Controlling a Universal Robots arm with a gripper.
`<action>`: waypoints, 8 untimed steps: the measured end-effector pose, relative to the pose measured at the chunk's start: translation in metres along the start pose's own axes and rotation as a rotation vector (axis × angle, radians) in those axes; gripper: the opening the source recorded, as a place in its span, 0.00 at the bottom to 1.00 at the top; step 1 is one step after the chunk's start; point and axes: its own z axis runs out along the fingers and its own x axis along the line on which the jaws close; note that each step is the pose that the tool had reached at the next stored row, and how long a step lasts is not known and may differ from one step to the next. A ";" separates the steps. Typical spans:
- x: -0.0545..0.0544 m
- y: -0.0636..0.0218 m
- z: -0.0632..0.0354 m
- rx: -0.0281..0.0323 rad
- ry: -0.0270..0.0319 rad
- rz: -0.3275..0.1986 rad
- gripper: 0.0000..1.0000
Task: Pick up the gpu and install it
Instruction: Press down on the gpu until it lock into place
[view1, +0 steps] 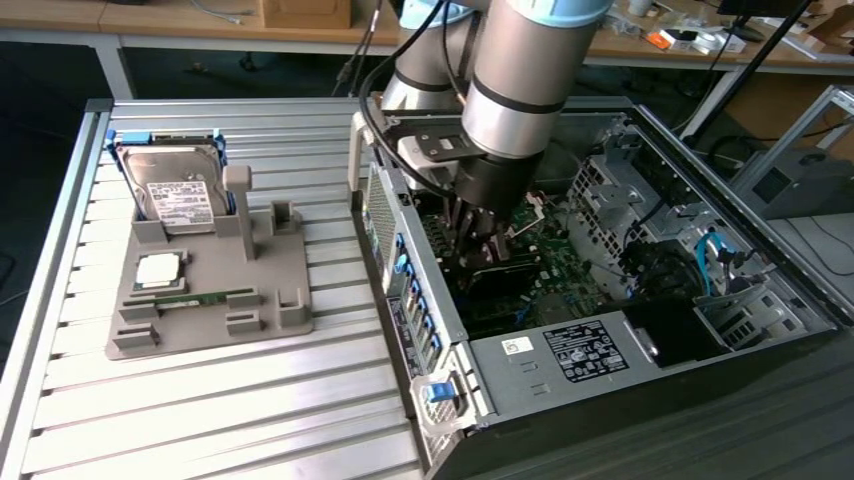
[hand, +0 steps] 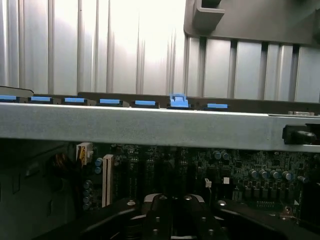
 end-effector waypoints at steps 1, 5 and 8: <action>-0.002 -0.0009 0.0005 0.0000 -0.0001 0.000 0.11; -0.005 -0.0011 0.0018 0.0001 -0.0001 -0.002 0.11; -0.005 -0.0011 0.0031 0.0000 -0.0001 -0.001 0.11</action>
